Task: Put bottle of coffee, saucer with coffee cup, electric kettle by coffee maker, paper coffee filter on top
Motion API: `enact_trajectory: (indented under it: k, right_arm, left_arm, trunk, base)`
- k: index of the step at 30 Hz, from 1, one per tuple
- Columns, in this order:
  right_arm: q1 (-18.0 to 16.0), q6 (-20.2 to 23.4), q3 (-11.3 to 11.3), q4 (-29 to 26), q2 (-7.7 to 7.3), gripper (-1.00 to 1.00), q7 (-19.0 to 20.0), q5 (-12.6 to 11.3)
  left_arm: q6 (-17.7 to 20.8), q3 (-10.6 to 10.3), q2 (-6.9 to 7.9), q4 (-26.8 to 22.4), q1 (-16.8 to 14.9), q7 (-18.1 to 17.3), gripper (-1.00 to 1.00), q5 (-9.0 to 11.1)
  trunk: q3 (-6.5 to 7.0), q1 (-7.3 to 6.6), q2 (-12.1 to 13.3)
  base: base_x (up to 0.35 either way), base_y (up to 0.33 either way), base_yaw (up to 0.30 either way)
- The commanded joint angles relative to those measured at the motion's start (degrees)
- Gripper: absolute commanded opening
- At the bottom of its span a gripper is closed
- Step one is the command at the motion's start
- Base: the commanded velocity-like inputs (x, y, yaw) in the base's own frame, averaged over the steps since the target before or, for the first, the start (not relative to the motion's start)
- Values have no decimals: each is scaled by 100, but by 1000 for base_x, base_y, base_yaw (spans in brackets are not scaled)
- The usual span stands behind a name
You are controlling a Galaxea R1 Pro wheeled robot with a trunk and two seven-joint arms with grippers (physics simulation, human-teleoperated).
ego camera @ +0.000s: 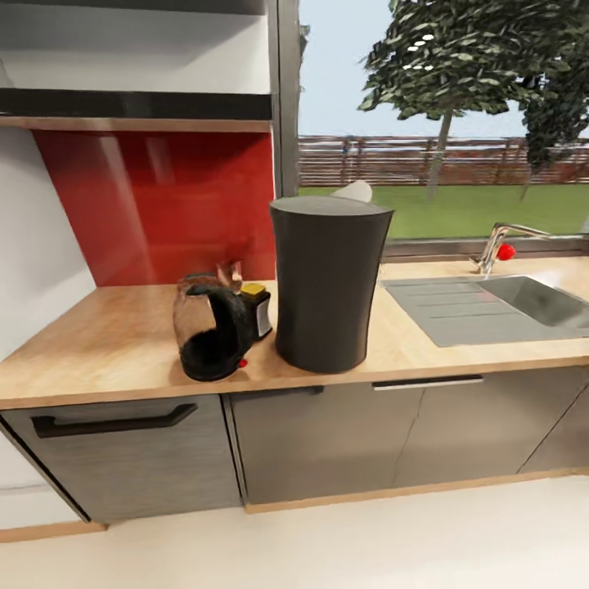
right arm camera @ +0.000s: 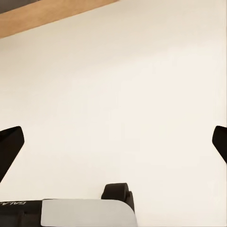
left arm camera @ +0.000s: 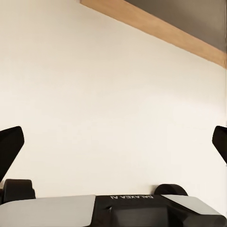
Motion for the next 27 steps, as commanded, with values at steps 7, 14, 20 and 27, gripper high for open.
enact_trajectory:
  k: [7,14,20,27]
  right_arm:
    - [2,8,-3,-2,1,100,44,-51]
    - [2,8,7,-2,1,100,42,-51]
    - [2,8,11,0,1,100,42,-51]
    - [2,8,19,0,1,100,37,-51]
  left_arm:
    - [-42,-38,-12,3,-6,338,100,9]
    - [-42,-42,-32,0,-7,463,100,9]
    - [-42,-37,-33,0,-5,480,100,9]
    - [-42,-44,-34,0,-6,484,100,9]
  trunk:
    - [-4,1,-3]
    - [-4,1,-3]
    - [-4,1,-3]
    - [-4,1,-3]
  base:
    - [81,-299,-250]
    - [81,-299,-40]
    - [81,-300,-94]
    - [99,-307,-200]
